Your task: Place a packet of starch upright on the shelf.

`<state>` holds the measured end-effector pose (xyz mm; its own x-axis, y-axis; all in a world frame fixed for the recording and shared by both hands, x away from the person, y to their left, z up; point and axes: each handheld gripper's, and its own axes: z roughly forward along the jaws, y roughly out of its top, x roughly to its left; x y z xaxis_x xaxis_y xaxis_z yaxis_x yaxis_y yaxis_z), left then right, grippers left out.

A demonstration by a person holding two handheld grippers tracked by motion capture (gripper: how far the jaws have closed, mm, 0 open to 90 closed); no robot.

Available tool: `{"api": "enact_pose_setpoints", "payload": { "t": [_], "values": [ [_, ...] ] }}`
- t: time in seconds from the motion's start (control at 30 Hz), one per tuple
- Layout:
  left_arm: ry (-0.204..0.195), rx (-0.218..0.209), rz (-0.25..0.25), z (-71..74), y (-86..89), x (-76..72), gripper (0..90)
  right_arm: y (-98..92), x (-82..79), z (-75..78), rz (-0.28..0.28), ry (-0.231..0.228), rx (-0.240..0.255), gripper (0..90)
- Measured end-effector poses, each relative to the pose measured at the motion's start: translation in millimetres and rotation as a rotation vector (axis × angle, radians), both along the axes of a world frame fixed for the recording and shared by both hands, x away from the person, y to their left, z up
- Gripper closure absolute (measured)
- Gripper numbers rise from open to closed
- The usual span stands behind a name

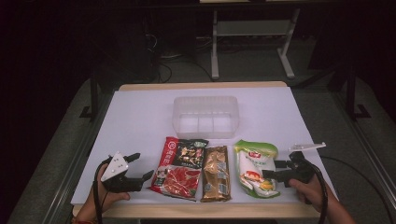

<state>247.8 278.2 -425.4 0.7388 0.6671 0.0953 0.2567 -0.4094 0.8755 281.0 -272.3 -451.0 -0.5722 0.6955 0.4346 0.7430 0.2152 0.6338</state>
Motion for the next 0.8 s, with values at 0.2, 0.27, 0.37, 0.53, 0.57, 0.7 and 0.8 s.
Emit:
{"api": "enact_pose_setpoints", "payload": {
  "t": [0.2, 0.27, 0.37, 0.53, 0.57, 0.7, 0.8],
  "values": [
    [0.044, -0.008, -0.075, 8.4, -22.2, 7.0, 20.9, 3.4, 3.6, -3.1, 0.027, 0.071, 0.090, 10.4],
    [0.043, 0.006, -0.089, 8.8, -26.6, 7.6, 20.9, 6.9, 5.2, -3.6, 0.053, 0.102, 0.136, 12.5],
    [0.067, 0.024, -0.139, 7.8, -42.8, 10.0, 20.9, 15.0, 6.2, 0.3, 0.093, 0.088, 0.144, 12.5],
    [0.067, 0.066, -0.179, 3.4, -54.0, 9.8, 20.8, 36.1, 10.0, 6.6, 0.189, 0.096, 0.155, 11.2],
    [0.068, 0.063, -0.183, 2.4, -53.9, 9.7, 20.7, 39.5, 11.3, 6.5, 0.202, 0.094, 0.150, 11.4],
    [0.055, 0.053, -0.156, 3.9, -47.4, 9.8, 20.6, 46.7, 16.8, 9.6, 0.240, 0.107, 0.128, 14.3],
    [0.036, 0.032, -0.119, 6.0, -37.0, 9.5, 20.6, 52.1, 22.1, 13.4, 0.253, 0.116, 0.101, 27.7]
  ]
}}
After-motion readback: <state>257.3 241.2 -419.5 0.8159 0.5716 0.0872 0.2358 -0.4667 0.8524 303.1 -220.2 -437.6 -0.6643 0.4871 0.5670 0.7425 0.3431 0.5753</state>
